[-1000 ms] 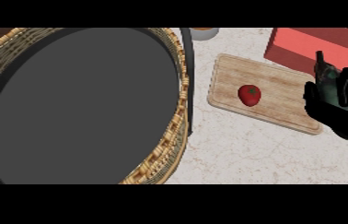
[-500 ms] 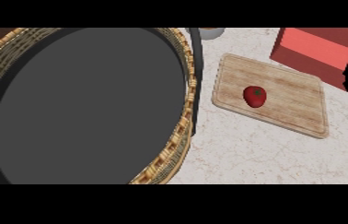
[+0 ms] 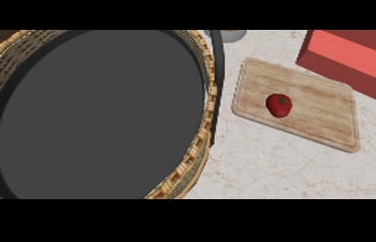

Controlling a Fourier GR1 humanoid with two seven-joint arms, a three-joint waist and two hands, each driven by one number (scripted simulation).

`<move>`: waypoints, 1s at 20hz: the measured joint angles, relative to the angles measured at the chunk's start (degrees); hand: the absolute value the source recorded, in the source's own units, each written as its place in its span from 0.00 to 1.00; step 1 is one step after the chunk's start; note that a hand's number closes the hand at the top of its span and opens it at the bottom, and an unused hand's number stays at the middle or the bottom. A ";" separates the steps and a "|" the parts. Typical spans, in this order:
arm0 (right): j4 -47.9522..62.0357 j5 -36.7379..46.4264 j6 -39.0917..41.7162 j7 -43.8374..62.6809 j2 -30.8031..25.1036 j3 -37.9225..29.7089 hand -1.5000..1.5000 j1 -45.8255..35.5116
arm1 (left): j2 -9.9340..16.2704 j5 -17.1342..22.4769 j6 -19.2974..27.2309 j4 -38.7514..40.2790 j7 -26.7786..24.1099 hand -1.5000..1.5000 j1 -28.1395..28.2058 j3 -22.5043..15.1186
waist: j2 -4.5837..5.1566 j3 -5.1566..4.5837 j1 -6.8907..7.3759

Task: Pick the eggplant from the cutting board and place it in the cardboard box

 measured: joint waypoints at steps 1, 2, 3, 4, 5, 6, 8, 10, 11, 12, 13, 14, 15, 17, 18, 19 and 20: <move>1.73 0.29 -0.73 -0.69 -0.14 -0.16 1.00 -0.54 | 0.00 0.09 -0.42 0.06 0.10 0.50 -0.17 -0.01 | 0.06 0.00 0.14; 3.29 0.49 -1.02 -1.09 -0.55 -0.50 1.00 -1.06 | -0.02 0.07 -0.62 0.09 0.05 0.50 -0.25 0.02 | 0.09 -0.02 0.19; 4.90 1.24 -1.72 -1.55 -0.83 -0.40 1.00 -1.50 | -0.14 -0.07 -0.64 0.07 0.15 0.50 -0.40 0.01 | 0.16 -0.03 0.35; 6.37 1.57 -1.76 -2.09 -1.56 -0.54 1.00 -2.09 | -0.12 -0.11 -0.85 0.07 0.28 0.50 -0.45 0.03 | 0.16 -0.03 0.38; 8.28 1.88 -2.37 -2.97 -2.08 -0.89 1.00 -2.47 | -0.12 -0.25 -0.99 0.03 0.38 0.50 -0.54 0.00 | 0.22 -0.04 0.47; 9.83 2.38 -2.76 -3.55 -2.51 -0.87 1.00 -2.80 | -0.11 -0.25 -1.22 -0.05 0.76 0.50 -0.59 0.01 | 0.24 -0.05 0.52; 13.42 3.28 -3.83 -5.44 -3.22 -0.71 1.00 -3.11 | -0.44 -0.43 -1.13 0.00 0.42 0.50 -0.76 0.17 | 0.34 -0.04 0.70; 17.09 4.24 -4.84 -7.10 -3.77 -0.27 1.00 -3.91 | -0.56 -0.48 -1.51 0.16 0.16 0.50 -1.02 0.22 | 0.43 -0.05 0.90; 18.76 4.54 -5.30 -7.68 -3.86 -0.16 1.00 -4.35 | -0.72 -0.66 -1.34 0.07 0.51 0.50 -1.06 0.26 | 0.44 -0.04 0.98; 20.90 4.97 -6.19 -8.74 -4.09 -0.19 1.00 -4.61 | -0.79 -0.63 -1.52 -0.01 0.84 0.50 -1.17 0.27 | 0.52 -0.03 1.11; 22.83 5.41 -6.96 -9.77 -4.26 -0.11 1.00 -4.64 | -0.92 -0.79 -1.47 0.10 0.38 0.50 -1.20 0.37 | 0.55 0.01 1.13; 24.65 5.92 -8.06 -10.67 -4.15 -0.03 1.00 -4.55 | -0.99 -0.90 -1.49 0.06 0.38 0.50 -1.25 0.41 | 0.58 0.01 1.18; 26.37 6.54 -9.42 -11.25 -3.43 0.34 1.00 -4.32 | -1.07 -0.96 -1.58 0.10 0.29 0.50 -1.32 0.47 | 0.62 0.02 1.24; 30.12 7.10 -10.91 -12.79 -3.06 0.55 1.00 -4.51 | -1.17 -1.05 -1.83 0.01 0.61 0.50 -1.42 0.53 | 0.69 0.02 1.36; 32.34 6.77 -11.73 -13.69 -2.81 0.03 1.00 -4.67 | -1.20 -1.06 -2.01 0.02 0.45 0.50 -1.50 0.57 | 0.76 0.01 1.42; 34.17 6.41 -12.57 -13.83 -2.25 -0.58 0.00 -5.13 | -1.23 -1.07 -2.15 0.00 0.60 0.50 -1.54 0.60 | 0.76 0.00 1.45; 36.10 5.86 -13.42 -13.83 -1.46 -1.31 0.00 -5.54 | -1.23 -1.11 -2.37 0.08 0.36 0.50 -1.58 0.65 | 0.79 0.02 1.46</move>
